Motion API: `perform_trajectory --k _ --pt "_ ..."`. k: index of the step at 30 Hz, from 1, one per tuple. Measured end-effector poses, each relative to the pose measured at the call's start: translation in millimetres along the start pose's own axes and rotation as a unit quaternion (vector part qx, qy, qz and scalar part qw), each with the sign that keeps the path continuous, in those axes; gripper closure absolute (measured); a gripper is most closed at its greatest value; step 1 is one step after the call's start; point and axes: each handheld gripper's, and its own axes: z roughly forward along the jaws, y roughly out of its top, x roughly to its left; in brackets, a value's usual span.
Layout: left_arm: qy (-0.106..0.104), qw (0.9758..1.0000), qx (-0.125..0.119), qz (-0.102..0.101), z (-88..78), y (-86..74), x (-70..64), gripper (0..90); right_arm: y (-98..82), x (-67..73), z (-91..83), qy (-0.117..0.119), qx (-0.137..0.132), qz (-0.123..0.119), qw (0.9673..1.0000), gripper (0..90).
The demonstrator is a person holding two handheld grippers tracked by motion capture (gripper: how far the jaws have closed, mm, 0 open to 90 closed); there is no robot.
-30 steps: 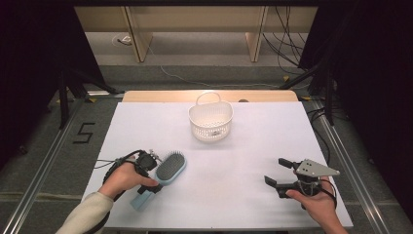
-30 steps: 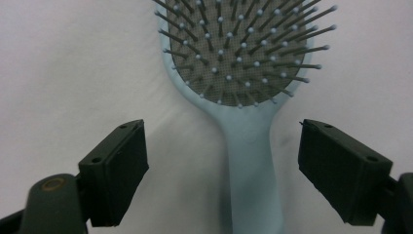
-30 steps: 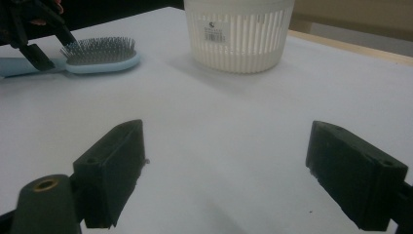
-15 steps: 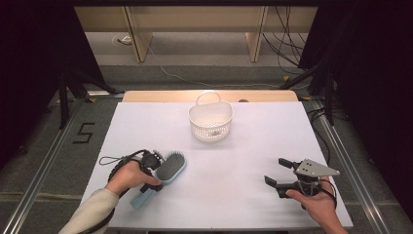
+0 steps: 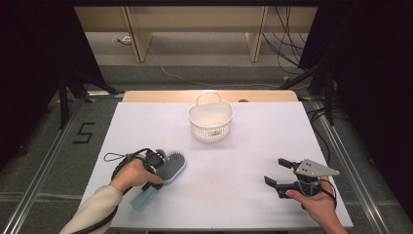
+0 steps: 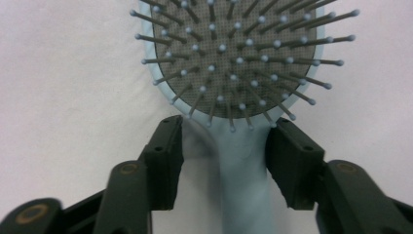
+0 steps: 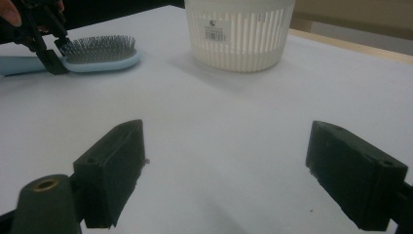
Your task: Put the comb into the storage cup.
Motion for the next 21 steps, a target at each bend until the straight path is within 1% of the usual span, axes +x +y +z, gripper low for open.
perform_trajectory --k 3,6,9,10,11,14,19,21 --pt "0.001 1.0000 0.002 0.006 -0.4 0.8 -3.2 55.5 0.1 0.2 -0.2 0.000 0.000 0.000 1.0000 15.4" --pt "0.005 1.0000 0.004 0.004 -0.5 1.1 -5.0 58.5 -0.1 0.0 0.0 0.000 0.000 0.000 1.0000 15.4" --pt "0.003 0.9999 0.012 -0.008 -1.0 2.5 -4.7 60.0 0.1 0.3 -0.2 0.000 0.002 -0.002 1.0000 15.4" --pt "0.003 0.9998 0.012 -0.018 -0.7 2.8 -5.1 60.6 0.1 0.3 -0.2 0.000 0.002 -0.002 1.0000 15.4" --pt "0.004 0.9996 0.014 -0.023 -0.8 2.9 -5.6 61.3 0.0 0.2 -0.2 0.000 0.002 -0.002 1.0000 15.4" --pt "0.004 0.9996 0.011 -0.028 -0.9 2.1 -6.1 62.6 -0.1 0.4 0.1 0.000 0.003 0.000 1.0000 15.4" --pt "0.000 0.9996 0.012 -0.026 -1.5 1.1 -5.4 68.5 0.0 0.4 0.0 0.001 0.002 -0.001 1.0000 15.4" --pt "-0.001 0.9996 0.012 -0.025 -1.6 1.1 -5.1 68.8 0.1 0.5 -0.1 0.000 0.002 -0.003 1.0000 15.4"
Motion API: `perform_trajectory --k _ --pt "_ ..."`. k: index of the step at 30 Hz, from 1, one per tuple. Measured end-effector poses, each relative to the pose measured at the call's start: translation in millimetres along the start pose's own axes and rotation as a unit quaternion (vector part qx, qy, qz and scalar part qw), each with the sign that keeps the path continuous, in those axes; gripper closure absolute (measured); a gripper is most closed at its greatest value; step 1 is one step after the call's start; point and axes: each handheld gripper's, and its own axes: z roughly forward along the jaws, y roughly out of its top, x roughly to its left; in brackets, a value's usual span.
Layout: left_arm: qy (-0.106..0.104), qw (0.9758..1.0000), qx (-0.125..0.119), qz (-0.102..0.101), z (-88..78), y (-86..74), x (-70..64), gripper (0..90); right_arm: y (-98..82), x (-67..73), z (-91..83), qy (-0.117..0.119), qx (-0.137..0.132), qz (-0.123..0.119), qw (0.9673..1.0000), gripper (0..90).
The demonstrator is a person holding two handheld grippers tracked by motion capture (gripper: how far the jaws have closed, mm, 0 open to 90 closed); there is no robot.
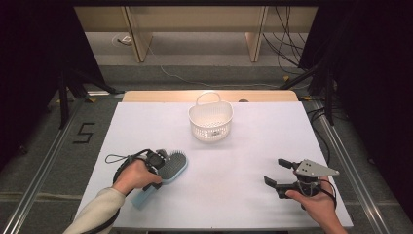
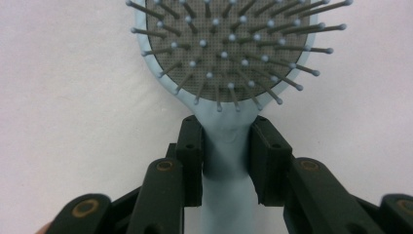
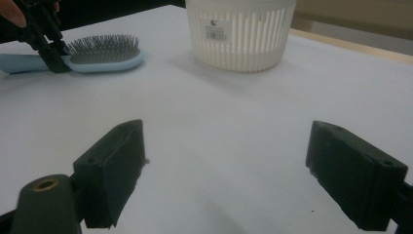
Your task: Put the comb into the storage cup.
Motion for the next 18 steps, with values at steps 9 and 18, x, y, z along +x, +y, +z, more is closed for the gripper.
perform_trajectory --k 9,18 --pt "0.000 1.0000 0.000 -0.001 -0.1 -0.2 0.2 69.5 0.0 0.1 0.0 0.001 0.000 0.000 1.0000 15.4" --pt "-0.002 0.9999 -0.009 -0.008 -0.5 -2.5 1.0 69.7 0.1 0.3 0.2 0.001 -0.002 0.000 1.0000 15.4"
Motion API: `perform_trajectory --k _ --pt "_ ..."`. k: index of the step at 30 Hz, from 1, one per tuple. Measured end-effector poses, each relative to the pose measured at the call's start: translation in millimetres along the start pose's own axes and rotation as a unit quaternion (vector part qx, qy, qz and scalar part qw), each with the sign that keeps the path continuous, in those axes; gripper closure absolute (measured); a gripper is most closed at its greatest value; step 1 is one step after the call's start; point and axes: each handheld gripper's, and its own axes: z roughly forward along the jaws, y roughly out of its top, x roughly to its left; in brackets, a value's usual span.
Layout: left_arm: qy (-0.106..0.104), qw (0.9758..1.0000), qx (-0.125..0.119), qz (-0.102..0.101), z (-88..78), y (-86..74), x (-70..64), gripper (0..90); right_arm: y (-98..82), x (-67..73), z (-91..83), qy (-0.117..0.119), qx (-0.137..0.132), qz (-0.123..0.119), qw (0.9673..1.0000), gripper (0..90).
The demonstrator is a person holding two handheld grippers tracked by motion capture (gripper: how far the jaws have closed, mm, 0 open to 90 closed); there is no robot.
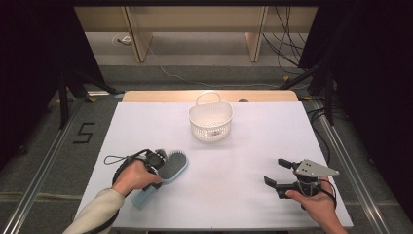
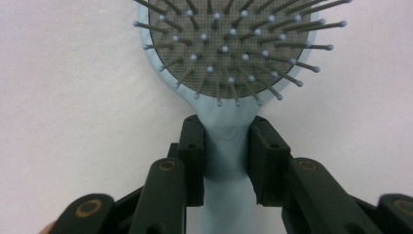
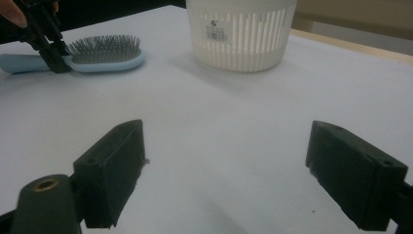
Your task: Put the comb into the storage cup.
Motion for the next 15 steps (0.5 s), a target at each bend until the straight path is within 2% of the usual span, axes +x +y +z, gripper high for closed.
perform_trajectory --k 9,12,14,15 --pt "-0.006 0.9999 -0.012 -0.004 -0.3 -2.0 1.6 69.8 0.0 0.1 0.1 0.000 0.000 0.000 1.0000 15.4" --pt "-0.011 0.9997 -0.023 -0.007 -0.7 -2.5 0.8 69.8 0.1 0.1 -0.1 0.000 0.001 0.000 1.0000 15.4" --pt "-0.013 0.9997 -0.021 -0.007 -1.0 -2.8 1.1 69.8 0.1 0.1 -0.1 0.000 0.001 0.000 1.0000 15.4" --pt "-0.017 0.9994 -0.028 -0.006 -2.2 -3.2 1.1 69.8 0.1 0.3 -0.1 0.000 0.000 0.002 1.0000 15.4"
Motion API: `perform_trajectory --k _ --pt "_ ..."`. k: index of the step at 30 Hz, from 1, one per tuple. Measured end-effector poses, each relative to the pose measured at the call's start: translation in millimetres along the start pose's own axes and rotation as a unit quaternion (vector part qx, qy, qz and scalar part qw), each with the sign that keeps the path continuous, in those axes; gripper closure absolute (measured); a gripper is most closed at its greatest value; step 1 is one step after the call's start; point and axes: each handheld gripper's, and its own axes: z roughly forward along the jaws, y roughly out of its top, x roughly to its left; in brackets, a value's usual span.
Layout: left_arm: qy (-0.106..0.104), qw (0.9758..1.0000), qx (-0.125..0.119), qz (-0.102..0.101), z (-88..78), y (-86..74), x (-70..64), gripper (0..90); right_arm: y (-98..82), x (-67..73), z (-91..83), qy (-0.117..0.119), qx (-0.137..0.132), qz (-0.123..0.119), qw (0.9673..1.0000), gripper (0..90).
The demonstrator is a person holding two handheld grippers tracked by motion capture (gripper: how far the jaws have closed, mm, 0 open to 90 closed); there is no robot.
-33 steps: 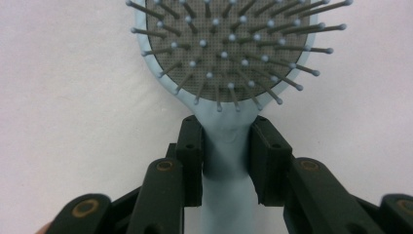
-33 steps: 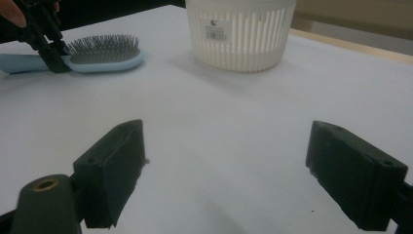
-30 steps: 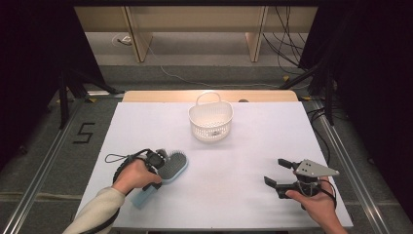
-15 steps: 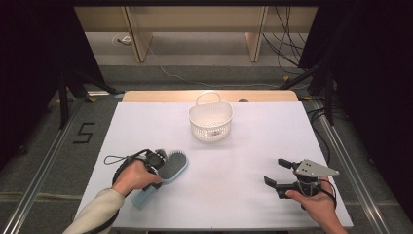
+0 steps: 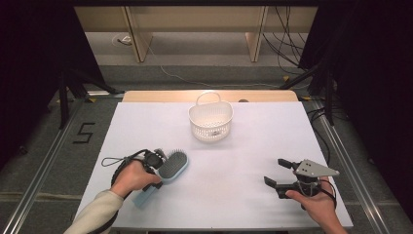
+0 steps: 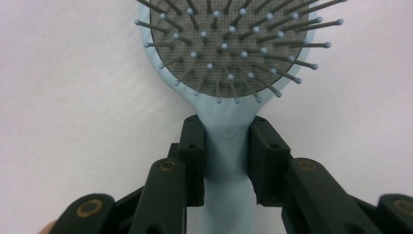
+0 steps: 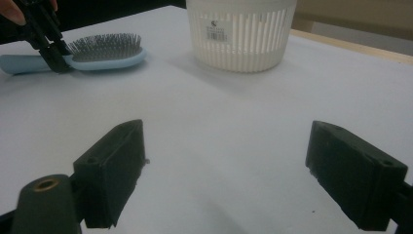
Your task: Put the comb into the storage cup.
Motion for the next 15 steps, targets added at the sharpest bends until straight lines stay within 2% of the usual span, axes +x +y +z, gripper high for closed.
perform_trajectory --k 6,8,9,10,12,13,14,15 --pt "0.003 0.9996 -0.027 -0.003 -6.6 -1.8 -0.9 69.8 0.0 0.0 0.0 0.000 0.000 0.000 1.0000 15.5" --pt "0.010 0.9987 -0.050 0.002 -10.4 -3.0 -0.8 69.8 0.0 0.1 0.0 0.000 0.000 0.000 1.0000 15.5" --pt "0.014 0.9981 -0.060 0.011 -12.2 -3.8 -0.7 69.8 0.0 0.1 0.0 0.000 -0.001 0.000 1.0000 15.4" --pt "0.026 0.9942 -0.103 0.016 -15.2 -6.1 0.5 69.8 0.0 0.0 0.0 0.000 0.001 -0.001 1.0000 15.4" --pt "0.035 0.9900 -0.136 0.019 -17.0 -9.2 2.9 69.8 0.0 0.1 -0.1 0.000 0.001 0.000 1.0000 15.5" --pt "0.035 0.9900 -0.136 0.019 -17.0 -9.2 2.9 69.8 0.0 0.1 -0.1 0.000 0.001 0.000 1.0000 15.5" --pt "0.046 0.9855 -0.162 0.017 -17.6 -12.9 4.4 69.8 0.0 0.2 -0.1 0.000 0.001 0.000 1.0000 15.5" --pt "0.051 0.9837 -0.172 0.017 -17.9 -14.4 5.0 69.8 0.0 0.0 0.0 0.000 0.001 -0.001 1.0000 15.4"
